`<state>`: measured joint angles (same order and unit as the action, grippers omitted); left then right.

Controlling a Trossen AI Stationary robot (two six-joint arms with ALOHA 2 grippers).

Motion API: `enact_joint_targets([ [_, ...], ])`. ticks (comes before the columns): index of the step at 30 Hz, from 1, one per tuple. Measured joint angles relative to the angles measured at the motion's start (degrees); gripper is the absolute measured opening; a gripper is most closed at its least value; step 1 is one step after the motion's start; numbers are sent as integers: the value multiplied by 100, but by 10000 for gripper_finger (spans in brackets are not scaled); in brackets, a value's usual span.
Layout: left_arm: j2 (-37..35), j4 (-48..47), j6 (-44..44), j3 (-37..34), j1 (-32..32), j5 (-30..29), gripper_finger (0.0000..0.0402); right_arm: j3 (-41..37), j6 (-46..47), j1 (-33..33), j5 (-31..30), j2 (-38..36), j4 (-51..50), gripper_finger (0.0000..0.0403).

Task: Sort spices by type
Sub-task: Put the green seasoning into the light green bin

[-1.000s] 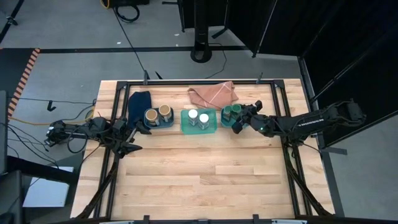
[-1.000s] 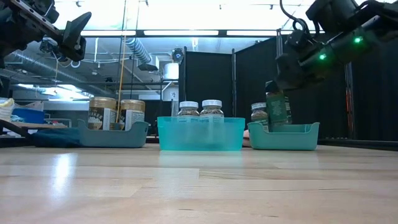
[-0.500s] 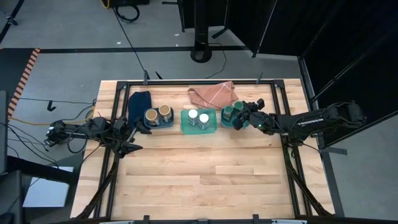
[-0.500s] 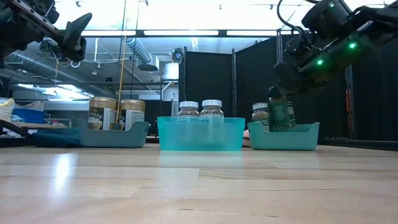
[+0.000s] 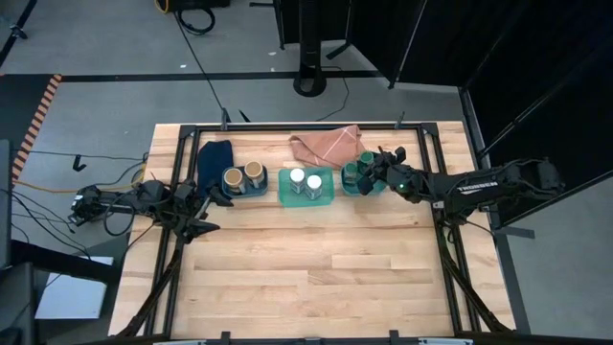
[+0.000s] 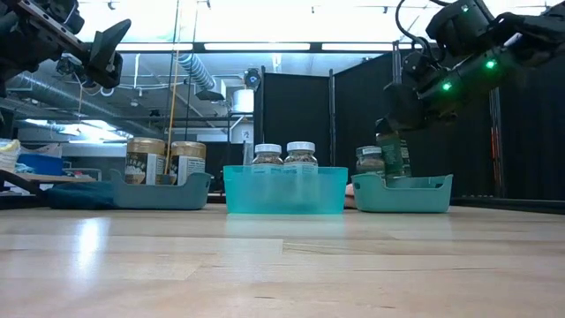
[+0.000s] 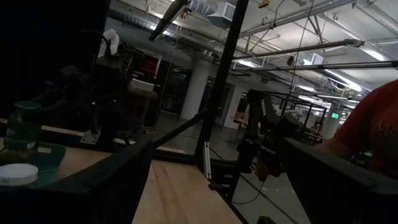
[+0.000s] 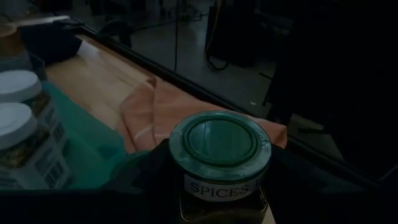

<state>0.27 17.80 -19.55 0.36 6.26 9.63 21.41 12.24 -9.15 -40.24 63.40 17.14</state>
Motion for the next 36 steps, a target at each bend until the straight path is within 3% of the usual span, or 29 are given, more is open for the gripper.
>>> enact_joint_targets([
  [17, -1, -19, -1, 0, 0, -31, 363, 0, 130, 32, 54, -76, 142, 207],
  [27, -1, -69, -1, 0, 0, -26, 363, 0, 388, 107, -19, -1101, -706, 207],
  [36, -1, -186, 0, 0, 0, -22, 363, -479, 347, 98, 1452, -2158, -1056, 207],
])
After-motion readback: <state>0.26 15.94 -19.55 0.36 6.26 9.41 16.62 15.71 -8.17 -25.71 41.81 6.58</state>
